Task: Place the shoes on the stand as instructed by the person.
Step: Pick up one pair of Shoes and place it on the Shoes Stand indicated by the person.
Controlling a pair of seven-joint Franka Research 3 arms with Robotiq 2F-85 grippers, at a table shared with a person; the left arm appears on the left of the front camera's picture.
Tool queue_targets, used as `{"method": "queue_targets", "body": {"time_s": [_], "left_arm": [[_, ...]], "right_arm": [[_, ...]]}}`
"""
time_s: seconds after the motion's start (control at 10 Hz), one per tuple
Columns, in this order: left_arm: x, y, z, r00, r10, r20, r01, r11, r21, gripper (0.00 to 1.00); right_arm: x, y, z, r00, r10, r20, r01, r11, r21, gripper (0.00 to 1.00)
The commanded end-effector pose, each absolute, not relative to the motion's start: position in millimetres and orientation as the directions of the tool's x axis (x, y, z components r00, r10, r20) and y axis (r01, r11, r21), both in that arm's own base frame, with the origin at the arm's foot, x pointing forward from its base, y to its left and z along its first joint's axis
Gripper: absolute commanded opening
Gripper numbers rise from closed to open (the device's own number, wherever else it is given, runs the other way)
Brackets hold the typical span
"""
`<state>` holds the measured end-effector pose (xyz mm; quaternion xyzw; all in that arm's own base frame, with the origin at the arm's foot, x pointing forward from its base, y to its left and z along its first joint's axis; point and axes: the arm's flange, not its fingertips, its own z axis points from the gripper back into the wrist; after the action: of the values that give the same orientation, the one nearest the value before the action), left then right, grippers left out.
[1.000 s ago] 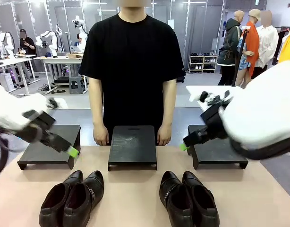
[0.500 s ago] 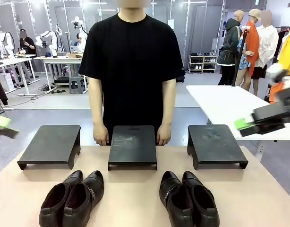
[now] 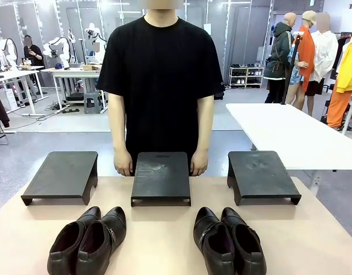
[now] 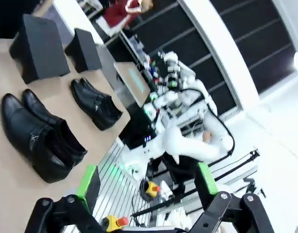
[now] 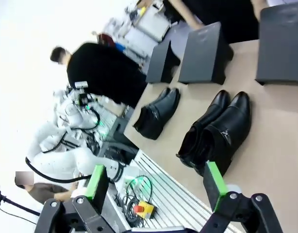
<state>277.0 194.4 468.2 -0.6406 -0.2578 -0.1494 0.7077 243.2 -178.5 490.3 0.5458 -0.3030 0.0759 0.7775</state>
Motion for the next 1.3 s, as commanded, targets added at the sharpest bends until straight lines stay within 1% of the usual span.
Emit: {"method": "queue_targets", "body": {"time_s": [0.0,0.2,0.3,0.4,0.5,0.6,1.2], "left_arm": [[262,224,462,0.808,0.211,0.550,0.528,0.155,-0.835,1.00],[230,239,467,0.788,0.256,0.560,0.521,0.208,-0.828,1.00],[225,240,467,0.787,0.266,0.557,0.509,0.233,-0.829,1.00],[229,238,468,0.781,0.277,0.559,0.507,0.241,-0.828,1.00],[234,232,472,0.771,0.253,0.585,0.532,0.250,-0.809,1.00],[223,250,461,0.791,0.281,0.544,0.494,0.232,-0.838,1.00],[223,250,461,0.791,0.281,0.544,0.494,0.232,-0.838,1.00]], "right_arm": [[204,-183,470,0.768,-0.291,0.570,-0.445,0.397,0.803,1.00],[171,-200,472,0.747,-0.347,0.567,-0.414,0.423,0.806,1.00],[163,-205,474,0.739,-0.364,0.567,-0.399,0.442,0.803,1.00],[164,-205,477,0.723,-0.377,0.579,-0.398,0.458,0.795,1.00],[174,-232,483,0.756,-0.360,0.546,-0.392,0.420,0.819,1.00],[174,-232,483,0.756,-0.360,0.546,-0.392,0.420,0.819,1.00],[174,-232,483,0.756,-0.360,0.546,-0.392,0.420,0.819,1.00]]}}
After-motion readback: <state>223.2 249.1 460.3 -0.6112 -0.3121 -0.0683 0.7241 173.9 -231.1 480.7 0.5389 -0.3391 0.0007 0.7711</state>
